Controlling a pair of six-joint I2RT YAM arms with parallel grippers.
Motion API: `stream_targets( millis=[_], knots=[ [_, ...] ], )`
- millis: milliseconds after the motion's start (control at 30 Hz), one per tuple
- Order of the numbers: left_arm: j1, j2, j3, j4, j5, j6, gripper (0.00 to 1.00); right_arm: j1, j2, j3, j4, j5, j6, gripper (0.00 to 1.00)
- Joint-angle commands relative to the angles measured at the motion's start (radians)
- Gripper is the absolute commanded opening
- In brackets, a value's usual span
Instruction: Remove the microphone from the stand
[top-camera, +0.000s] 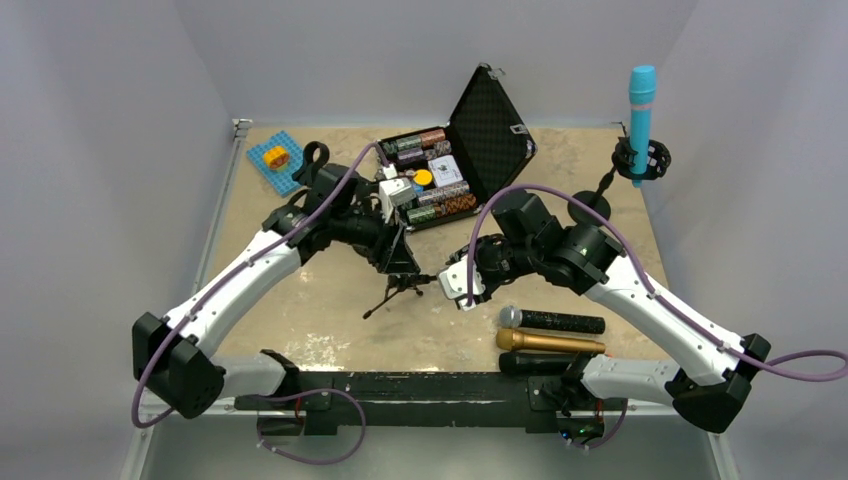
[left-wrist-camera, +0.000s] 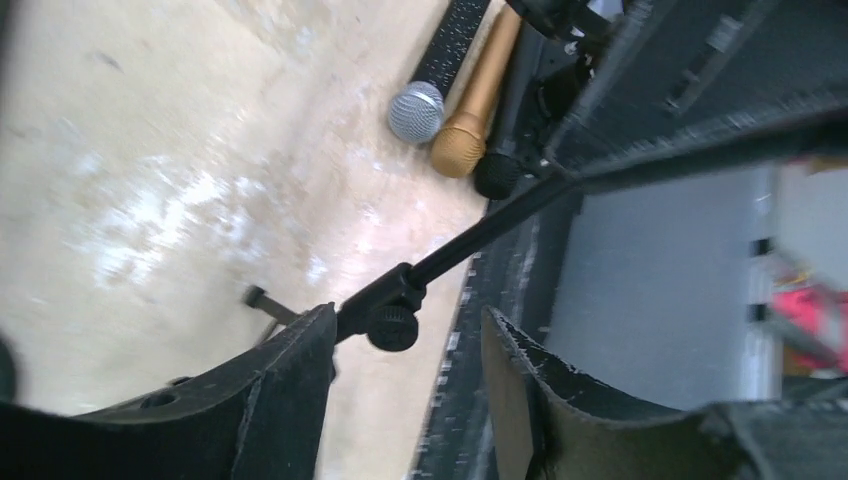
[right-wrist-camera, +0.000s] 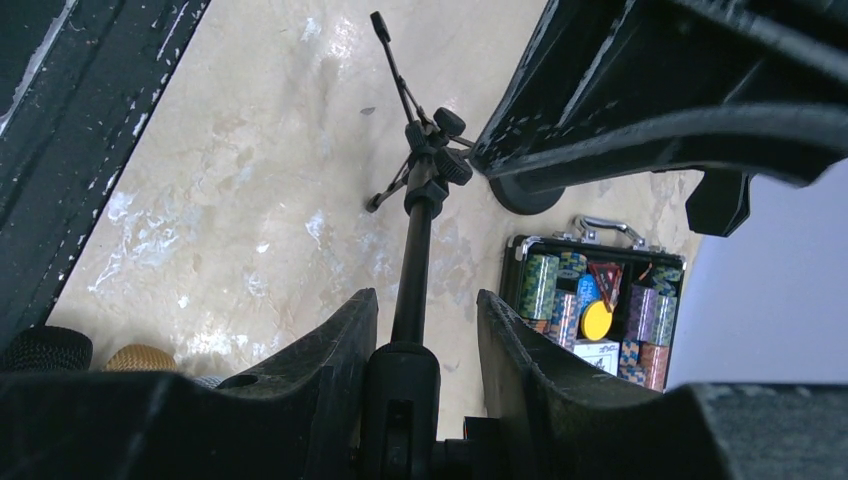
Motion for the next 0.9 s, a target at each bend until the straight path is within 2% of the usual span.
stream_targets(
  millis=[0, 167, 300, 433, 700, 767, 867],
  knots=[
    [-0.004, -0.149, 0.008, 0.043, -0.051, 0.381, 0.61, 0.004, -0.009, 0.019, 0.041, -0.025, -0.002, 0.00],
    [-0.068, -0.290, -0.120, 0.044, -0.057, 0.900, 0.63, 0.004, -0.004, 0.023, 0.043, -0.028, -0.003, 0.00],
    [-0.147, -0.308, -0.167, 0.053, -0.106, 1.133, 0.61, 0.005, 0.006, 0.036, 0.046, -0.033, 0.007, 0.00],
    [-0.198, -0.294, -0.194, 0.069, -0.130, 1.241, 0.60, 0.004, 0.006, 0.043, 0.042, -0.038, 0.013, 0.00],
    [-0.218, -0.224, -0.210, 0.083, -0.173, 1.299, 0.56, 0.004, 0.005, 0.040, 0.037, -0.031, 0.016, 0.00],
    [-0.218, -0.208, -0.207, 0.058, -0.179, 1.322, 0.52, 0.005, 0.006, 0.040, 0.036, -0.030, 0.015, 0.00],
    [-0.218, -0.195, -0.202, 0.015, -0.192, 1.325, 0.41, 0.004, 0.006, 0.038, 0.038, -0.025, 0.016, 0.00]
  ],
)
